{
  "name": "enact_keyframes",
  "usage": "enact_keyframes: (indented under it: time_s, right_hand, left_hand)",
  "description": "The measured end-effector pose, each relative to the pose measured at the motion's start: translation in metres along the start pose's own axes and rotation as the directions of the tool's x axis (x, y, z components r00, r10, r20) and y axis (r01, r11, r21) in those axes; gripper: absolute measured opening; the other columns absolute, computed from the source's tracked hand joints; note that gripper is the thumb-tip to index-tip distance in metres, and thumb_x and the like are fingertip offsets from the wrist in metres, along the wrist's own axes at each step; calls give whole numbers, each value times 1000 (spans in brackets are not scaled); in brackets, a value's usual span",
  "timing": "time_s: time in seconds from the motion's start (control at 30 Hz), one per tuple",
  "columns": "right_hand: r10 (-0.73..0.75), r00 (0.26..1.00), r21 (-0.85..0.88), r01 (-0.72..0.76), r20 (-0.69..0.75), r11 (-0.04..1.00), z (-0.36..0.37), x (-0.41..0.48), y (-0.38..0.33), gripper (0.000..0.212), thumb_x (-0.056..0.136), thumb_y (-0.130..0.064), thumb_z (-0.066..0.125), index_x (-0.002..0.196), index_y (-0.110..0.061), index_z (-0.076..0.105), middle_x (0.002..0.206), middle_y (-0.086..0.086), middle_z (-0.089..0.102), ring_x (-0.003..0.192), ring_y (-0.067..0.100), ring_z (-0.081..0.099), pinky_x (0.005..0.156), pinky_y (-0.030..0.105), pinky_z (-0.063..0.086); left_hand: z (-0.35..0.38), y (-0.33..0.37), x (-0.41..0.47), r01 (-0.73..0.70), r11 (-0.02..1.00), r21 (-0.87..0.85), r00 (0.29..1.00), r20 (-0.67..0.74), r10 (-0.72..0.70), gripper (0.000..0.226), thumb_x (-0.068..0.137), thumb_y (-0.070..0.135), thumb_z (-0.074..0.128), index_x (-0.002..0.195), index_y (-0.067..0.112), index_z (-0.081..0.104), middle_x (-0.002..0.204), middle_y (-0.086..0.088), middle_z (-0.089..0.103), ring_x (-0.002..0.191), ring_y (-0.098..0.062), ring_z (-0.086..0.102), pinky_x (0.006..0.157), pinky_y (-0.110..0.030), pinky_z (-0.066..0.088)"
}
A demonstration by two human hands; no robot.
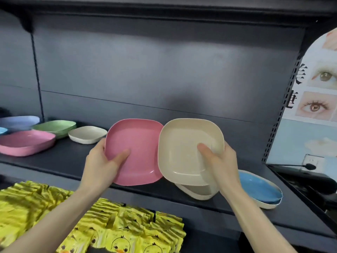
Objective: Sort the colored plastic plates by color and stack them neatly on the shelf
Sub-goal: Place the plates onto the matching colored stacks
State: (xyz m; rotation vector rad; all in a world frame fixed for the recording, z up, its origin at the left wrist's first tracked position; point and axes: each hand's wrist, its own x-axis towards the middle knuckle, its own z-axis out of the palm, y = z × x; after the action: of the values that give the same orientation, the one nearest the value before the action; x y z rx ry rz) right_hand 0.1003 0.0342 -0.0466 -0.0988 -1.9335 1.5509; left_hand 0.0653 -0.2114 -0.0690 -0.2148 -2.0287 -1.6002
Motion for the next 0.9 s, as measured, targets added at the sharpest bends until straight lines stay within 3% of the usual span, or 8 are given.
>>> enact_keyframes:
  time_s: [0.2,0.3,0.4,0.73,0.8,0.9]
  right_hand:
    - [-13,993,84,3,118,996,79,-29,-25,18,84,-23,66,101,-27,60,95,-7,67,88,15,62,73,34,53]
    - [-42,987,103,27,154,994,130,-45,-41,16,85,-20,66,95,-30,58,90,-11,64,83,10,60,65,28,50]
    - [-58,980,111,37,189,993,184,-64,-52,20,86,-18,63,103,-27,56,92,-13,61,83,8,56,60,23,45]
    - [-3,983,106,-17,181,994,338,-98,-66,25,85,-14,61,108,-22,53,97,-7,60,87,10,56,63,26,47]
    - [1,985,104,-19,173,994,357,-92,-66,24,85,-13,61,106,-22,53,96,-8,60,87,10,56,64,27,48]
    - [4,987,104,-20,159,994,383,-78,-61,24,86,-11,59,104,-23,50,94,-10,57,85,8,54,62,25,46]
  left_hand:
    - [-90,-20,2,31,999,-22,998,-56,-32,39,76,23,72,111,21,57,99,4,65,90,-15,61,75,-32,46]
    - [-142,-37,8,49,998,-48,995,-86,-53,32,84,11,65,113,19,55,102,1,64,93,-18,61,75,-31,46]
    - [-193,-55,15,75,995,-65,993,-89,-81,30,89,3,57,115,18,53,100,5,63,90,-12,60,72,-27,45]
    - [-313,-123,84,40,983,178,999,-41,-33,41,82,4,66,109,25,44,88,13,58,88,-22,58,67,-32,45]
    - [-322,-133,104,4,976,216,1000,-26,1,49,80,3,67,115,27,43,85,15,57,84,-21,57,63,-26,44]
    - [-328,-150,136,-46,959,279,999,-6,50,64,79,2,69,130,27,39,85,13,55,85,-23,55,67,-30,39]
